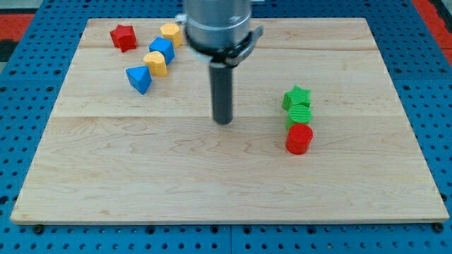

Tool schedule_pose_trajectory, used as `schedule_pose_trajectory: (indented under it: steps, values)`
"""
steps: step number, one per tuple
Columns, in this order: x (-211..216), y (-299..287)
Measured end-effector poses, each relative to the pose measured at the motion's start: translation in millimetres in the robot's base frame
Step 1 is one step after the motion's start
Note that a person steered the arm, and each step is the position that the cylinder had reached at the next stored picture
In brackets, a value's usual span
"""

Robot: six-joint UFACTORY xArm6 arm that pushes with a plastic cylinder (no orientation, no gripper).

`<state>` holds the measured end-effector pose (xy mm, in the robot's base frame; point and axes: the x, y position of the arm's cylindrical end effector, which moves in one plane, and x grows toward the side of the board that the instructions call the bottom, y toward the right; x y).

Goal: Push the green star to the right of the yellow hexagon

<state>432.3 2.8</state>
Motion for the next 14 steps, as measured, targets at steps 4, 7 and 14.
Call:
schedule_pose_trajectory:
  steps: [4, 7, 14]
  values:
    - [-19, 198]
    - [0, 106]
    - [-75, -7]
